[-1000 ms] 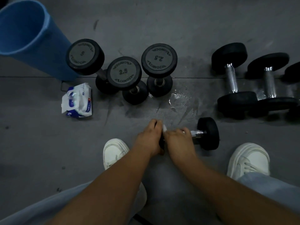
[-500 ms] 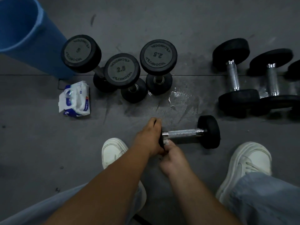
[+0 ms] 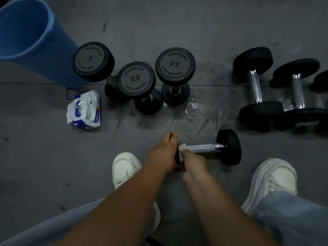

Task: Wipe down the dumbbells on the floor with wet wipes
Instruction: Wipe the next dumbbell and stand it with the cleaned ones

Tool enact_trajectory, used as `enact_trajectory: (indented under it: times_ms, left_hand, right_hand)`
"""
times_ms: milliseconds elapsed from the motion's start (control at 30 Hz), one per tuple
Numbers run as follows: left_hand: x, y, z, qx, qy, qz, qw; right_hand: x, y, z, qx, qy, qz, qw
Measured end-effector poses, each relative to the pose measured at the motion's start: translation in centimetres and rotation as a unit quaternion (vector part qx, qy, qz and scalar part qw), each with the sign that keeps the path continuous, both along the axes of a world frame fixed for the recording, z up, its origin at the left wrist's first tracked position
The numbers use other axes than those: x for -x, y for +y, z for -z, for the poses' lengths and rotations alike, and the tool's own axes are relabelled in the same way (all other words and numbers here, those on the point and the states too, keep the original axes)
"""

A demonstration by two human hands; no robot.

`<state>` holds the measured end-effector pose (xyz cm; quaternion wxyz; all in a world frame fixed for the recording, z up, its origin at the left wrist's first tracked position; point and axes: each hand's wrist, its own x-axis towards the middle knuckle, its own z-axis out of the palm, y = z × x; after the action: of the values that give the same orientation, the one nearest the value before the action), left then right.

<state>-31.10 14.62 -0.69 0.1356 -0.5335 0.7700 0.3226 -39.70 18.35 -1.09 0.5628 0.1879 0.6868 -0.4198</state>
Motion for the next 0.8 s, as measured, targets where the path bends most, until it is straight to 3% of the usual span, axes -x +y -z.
enact_trajectory:
  times_ms: [67,100,133,167,267,333,400,500,700,800]
  left_hand:
    - [-0.1,0.0,0.2,-0.002,-0.003,0.001,1.000]
    - [-0.1,-0.1,0.3,0.000,-0.005,0.000,1.000]
    - [-0.1,-0.1,0.3,-0.001,-0.007,0.001,1.000]
    - [-0.1,-0.2,0.4,-0.003,-0.008,0.000,1.000]
    - [-0.1,-0.1,0.0,-0.002,0.004,-0.004,1.000]
    - [-0.1,0.0,-0.1,0.002,0.007,-0.003,1.000]
    - [-0.1,-0.1,-0.1,0.002,0.008,-0.006,1.000]
    - [0.1,-0.3,-0.5,-0.003,0.005,-0.008,1.000]
    - [0.3,-0.1,-0.7,-0.006,-0.013,-0.003,1.000]
    - [0.2,-0.1,-0.7,-0.008,-0.018,-0.004,1.000]
  right_hand:
    - [0.6,2.8,-1.0,0.066,0.159,-0.115,0.978]
    - [1.1,3.5,-1.1,0.101,0.250,-0.202,0.942]
    - [1.6,3.6,-0.5,0.122,0.353,-0.306,0.876]
    - [2.1,3.2,-0.1,0.133,0.440,-0.410,0.788]
    - [2.9,3.4,1.0,0.140,0.545,-0.607,0.561]
    - [3.3,4.5,1.6,0.134,0.567,-0.659,0.475]
    - [3.6,3.8,1.7,0.117,0.547,-0.698,0.447]
    - [3.3,0.5,2.0,0.094,0.477,-0.723,0.492]
    - [3.1,3.9,1.5,0.086,0.503,-0.733,0.450]
    - [3.2,0.6,2.3,0.083,0.486,-0.734,0.468]
